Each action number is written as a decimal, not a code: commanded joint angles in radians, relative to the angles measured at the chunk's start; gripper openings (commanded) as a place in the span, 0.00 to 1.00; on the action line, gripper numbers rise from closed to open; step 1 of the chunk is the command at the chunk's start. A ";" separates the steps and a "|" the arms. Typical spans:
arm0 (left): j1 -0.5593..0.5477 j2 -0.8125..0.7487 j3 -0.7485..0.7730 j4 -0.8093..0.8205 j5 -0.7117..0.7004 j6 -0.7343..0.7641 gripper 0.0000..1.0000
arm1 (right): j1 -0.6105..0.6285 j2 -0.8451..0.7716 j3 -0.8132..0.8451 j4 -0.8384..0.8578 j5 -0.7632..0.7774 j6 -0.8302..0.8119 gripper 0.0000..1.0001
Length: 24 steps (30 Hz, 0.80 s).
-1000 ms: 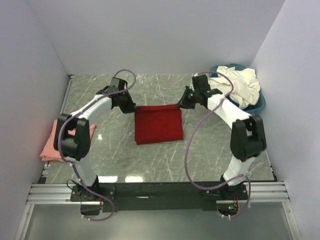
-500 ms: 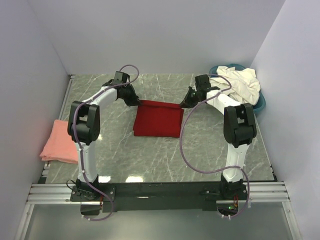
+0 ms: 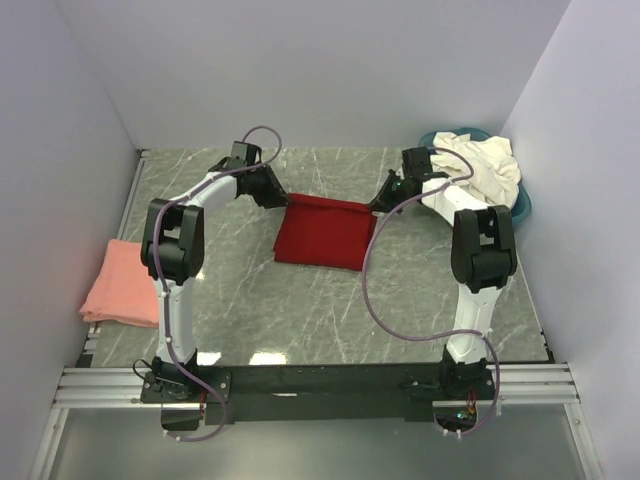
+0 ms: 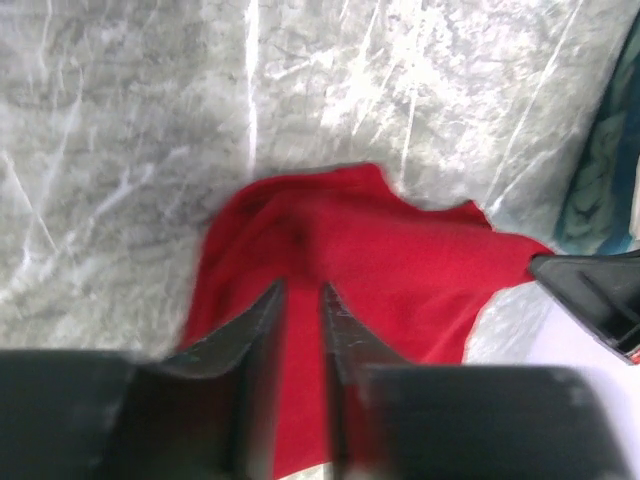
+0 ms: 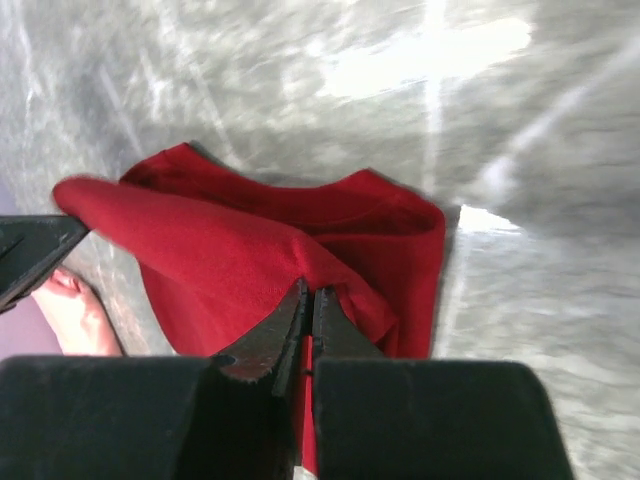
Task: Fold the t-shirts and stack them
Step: Fold the tshirt
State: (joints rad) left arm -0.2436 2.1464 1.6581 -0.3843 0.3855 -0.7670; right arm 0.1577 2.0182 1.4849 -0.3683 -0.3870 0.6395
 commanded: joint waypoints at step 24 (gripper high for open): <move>-0.304 -0.092 -0.113 0.047 -0.203 0.003 0.32 | 0.118 -0.104 -0.186 0.020 0.333 -0.040 0.60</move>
State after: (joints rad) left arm -0.5182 2.0418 1.5539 -0.3550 0.2131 -0.7696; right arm 0.2768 1.9083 1.3190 -0.3668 -0.1207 0.6109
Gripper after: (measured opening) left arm 0.326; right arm 0.600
